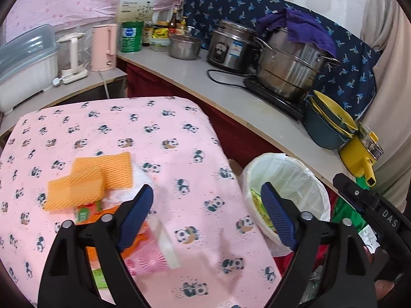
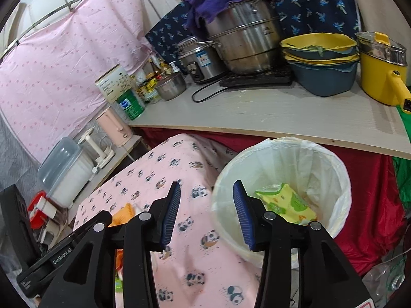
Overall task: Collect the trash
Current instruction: 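Move both open tools back over the remaining trash on the table, then grasp the orange printed bag with the right tool while the left grasps an orange mesh sleeve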
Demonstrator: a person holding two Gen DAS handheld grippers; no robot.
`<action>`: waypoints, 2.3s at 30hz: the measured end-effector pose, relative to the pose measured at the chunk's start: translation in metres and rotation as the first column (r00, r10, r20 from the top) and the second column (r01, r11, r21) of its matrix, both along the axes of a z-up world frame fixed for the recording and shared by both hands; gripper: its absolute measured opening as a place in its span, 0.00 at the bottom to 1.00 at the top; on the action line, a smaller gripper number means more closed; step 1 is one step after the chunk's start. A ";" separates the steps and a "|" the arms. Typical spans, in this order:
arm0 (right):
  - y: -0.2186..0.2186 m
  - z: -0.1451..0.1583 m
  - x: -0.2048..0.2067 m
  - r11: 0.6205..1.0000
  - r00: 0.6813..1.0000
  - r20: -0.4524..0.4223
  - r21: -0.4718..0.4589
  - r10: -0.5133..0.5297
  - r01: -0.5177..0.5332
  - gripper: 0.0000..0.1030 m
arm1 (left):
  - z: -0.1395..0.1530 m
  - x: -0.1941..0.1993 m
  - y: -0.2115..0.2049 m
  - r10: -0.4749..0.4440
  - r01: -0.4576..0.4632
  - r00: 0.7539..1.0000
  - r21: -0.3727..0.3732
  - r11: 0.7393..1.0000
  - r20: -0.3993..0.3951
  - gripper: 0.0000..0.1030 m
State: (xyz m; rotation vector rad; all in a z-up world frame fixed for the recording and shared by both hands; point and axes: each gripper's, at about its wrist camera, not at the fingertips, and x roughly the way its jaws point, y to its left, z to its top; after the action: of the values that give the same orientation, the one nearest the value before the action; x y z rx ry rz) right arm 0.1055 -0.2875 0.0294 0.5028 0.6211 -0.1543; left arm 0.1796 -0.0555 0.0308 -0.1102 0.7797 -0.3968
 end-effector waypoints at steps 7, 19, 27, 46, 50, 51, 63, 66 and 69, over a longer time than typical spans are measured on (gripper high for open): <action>0.048 0.002 0.004 0.995 0.995 -0.004 -0.004 0.098 -0.098 0.41 | -0.005 -0.006 0.046 0.083 -0.083 0.997 0.042 0.996 0.001 0.81; 0.127 -0.028 0.014 0.970 0.967 -0.079 0.037 0.241 -0.239 0.41 | -0.029 -0.018 0.124 0.227 -0.224 0.974 0.160 0.961 0.002 0.81; 0.169 -0.054 0.022 0.948 0.940 -0.131 0.089 0.315 -0.306 0.41 | -0.054 -0.023 0.174 0.312 -0.299 0.948 0.174 0.938 -0.054 0.81; 0.219 -0.100 0.071 0.942 0.915 -0.227 0.135 0.333 -0.309 0.51 | -0.085 -0.007 0.232 0.379 -0.358 0.918 0.165 0.919 -0.118 0.82; 0.226 -0.101 0.078 0.940 0.912 -0.229 0.119 0.340 -0.320 0.51 | -0.089 -0.001 0.235 0.378 -0.357 0.917 0.159 0.921 -0.129 0.82; 0.228 -0.102 0.080 0.939 0.911 -0.231 0.117 0.342 -0.322 0.49 | -0.090 0.001 0.235 0.375 -0.354 0.917 0.157 0.922 -0.133 0.82; 0.220 -0.083 0.088 0.955 0.942 -0.159 0.045 0.296 -0.293 0.13 | -0.101 0.025 0.225 0.336 -0.314 0.931 0.155 0.937 -0.143 0.88; 0.210 -0.074 0.093 0.962 0.953 -0.133 0.041 0.272 -0.269 0.13 | -0.105 0.036 0.224 0.319 -0.299 0.934 0.138 0.944 -0.161 0.88; 0.201 -0.069 0.099 0.967 0.960 -0.114 0.046 0.255 -0.251 0.13 | -0.111 0.047 0.221 0.301 -0.284 0.937 0.114 0.952 -0.179 0.87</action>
State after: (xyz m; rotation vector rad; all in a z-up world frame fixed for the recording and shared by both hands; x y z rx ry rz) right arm 0.2046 -0.0862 -0.0399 0.4420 0.8002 0.0692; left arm 0.2262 0.1658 -0.0799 -0.1834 0.9573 -0.0683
